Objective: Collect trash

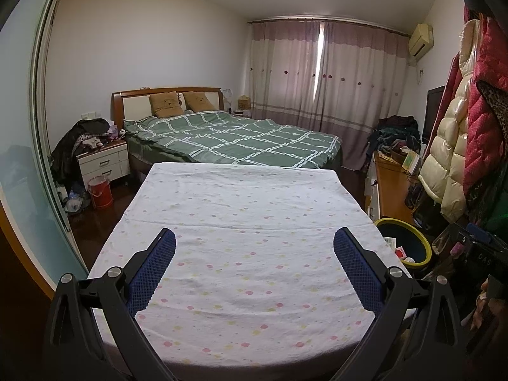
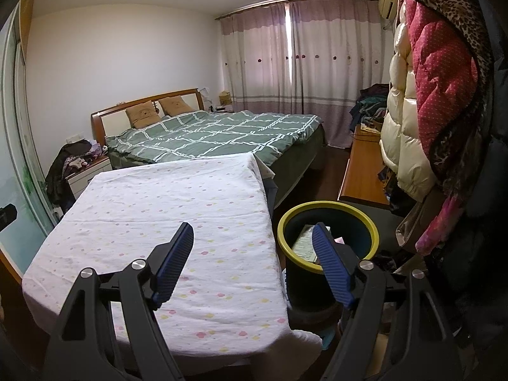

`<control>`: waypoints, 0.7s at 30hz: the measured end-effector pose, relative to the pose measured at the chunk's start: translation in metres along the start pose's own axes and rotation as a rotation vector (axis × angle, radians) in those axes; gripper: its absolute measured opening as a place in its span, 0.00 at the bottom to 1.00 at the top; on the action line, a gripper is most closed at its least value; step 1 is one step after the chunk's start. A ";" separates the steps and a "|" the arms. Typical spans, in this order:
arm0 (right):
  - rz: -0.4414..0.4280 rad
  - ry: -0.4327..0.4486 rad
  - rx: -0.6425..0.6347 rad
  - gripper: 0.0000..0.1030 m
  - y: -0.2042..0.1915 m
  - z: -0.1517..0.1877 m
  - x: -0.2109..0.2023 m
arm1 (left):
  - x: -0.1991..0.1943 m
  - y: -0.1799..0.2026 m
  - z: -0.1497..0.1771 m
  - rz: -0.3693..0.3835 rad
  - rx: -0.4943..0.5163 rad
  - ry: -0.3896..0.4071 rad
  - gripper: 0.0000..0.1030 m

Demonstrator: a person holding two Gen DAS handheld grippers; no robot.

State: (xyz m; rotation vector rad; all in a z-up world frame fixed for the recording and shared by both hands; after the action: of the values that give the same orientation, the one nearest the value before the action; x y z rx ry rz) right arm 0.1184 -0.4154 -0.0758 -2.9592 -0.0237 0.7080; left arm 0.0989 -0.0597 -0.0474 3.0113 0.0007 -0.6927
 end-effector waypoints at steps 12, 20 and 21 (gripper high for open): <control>-0.001 0.000 0.002 0.71 0.000 0.000 0.001 | 0.000 0.000 0.001 -0.001 0.003 -0.003 0.95; -0.004 -0.004 0.000 0.71 -0.002 0.002 0.004 | 0.000 0.001 0.001 -0.003 0.003 -0.001 0.95; -0.005 -0.005 0.001 0.71 -0.003 0.003 0.004 | 0.000 0.001 0.001 -0.002 0.003 -0.001 0.95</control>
State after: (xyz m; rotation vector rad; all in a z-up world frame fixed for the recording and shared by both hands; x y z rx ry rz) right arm 0.1212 -0.4123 -0.0798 -2.9557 -0.0307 0.7143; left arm 0.0989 -0.0606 -0.0483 3.0143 0.0032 -0.6956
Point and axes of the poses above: each gripper's, at about its wrist camera, not at the fingertips, and x roughly the way its jaws point, y to its right, z to its underside, the point moved 9 cm from there along x, roughly the way its jaws point, and after that the axes turned 4 degrees about -z, right-handed, at the moved point
